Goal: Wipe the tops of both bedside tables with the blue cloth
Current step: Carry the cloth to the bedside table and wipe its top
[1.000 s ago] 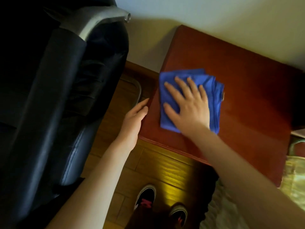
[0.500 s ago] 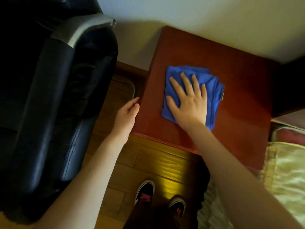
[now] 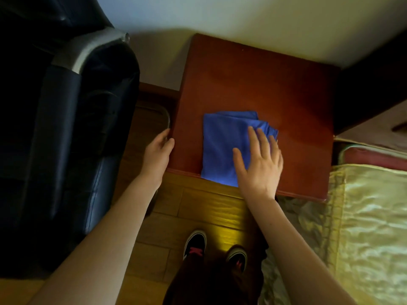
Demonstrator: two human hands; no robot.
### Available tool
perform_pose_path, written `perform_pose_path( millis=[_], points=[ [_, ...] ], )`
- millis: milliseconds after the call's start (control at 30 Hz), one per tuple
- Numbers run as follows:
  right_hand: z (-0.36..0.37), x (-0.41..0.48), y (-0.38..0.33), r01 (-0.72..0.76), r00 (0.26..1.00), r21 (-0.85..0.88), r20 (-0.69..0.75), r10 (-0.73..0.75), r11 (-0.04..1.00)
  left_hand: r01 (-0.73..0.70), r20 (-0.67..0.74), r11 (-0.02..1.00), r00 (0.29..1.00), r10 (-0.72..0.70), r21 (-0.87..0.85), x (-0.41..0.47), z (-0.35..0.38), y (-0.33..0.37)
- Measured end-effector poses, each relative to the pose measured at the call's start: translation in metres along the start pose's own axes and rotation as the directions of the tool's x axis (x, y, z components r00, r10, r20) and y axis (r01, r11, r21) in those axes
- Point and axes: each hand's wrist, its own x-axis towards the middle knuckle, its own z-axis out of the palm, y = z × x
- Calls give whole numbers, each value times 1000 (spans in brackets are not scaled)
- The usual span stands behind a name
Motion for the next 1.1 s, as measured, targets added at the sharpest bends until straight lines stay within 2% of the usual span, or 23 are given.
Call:
perform_pose_path(
  millis=[100,200,267,333,400,500,533,567,667,767,967,1100],
  points=[
    [-7,-16,8,-298,952,-73,51,302,952,-2,-26,1000,1000,3,26,-3,2,1],
    [-8,-17,-3,-371,924,-49,78,374,927,-12,-46,999,999,14,49,-2,4,0],
    [-7,-13,-12,-429,902,126,100,419,894,-15,-51,999,999,17,44,-1,4,-1],
    [-9,-7,-17,-550,834,328,170,524,768,-17,-51,999,999,19,45,-2,5,-2],
    [-14,1,-15,-652,754,449,293,588,611,-29,-59,997,998,33,68,-2,5,-2],
    [-20,10,-11,-721,675,606,507,536,335,-44,-50,992,997,50,116,-5,5,0],
    [-25,11,-12,-722,671,635,544,504,276,-43,-46,990,998,50,134,-9,5,1],
    [-32,11,-13,-707,686,657,547,480,261,-50,-45,986,997,58,159,-14,3,4],
    [-70,6,-22,-609,784,703,459,419,368,-140,-43,940,986,161,309,-49,-6,22],
    [-130,-14,-31,-513,857,706,388,339,489,-249,-24,890,960,279,382,-111,-15,59],
    [-281,-97,-28,-400,915,722,273,298,565,-445,93,763,884,458,469,-283,-28,126],
    [-360,-168,-15,-406,902,728,219,373,553,-570,288,562,808,513,599,-373,-44,144]
  ],
)
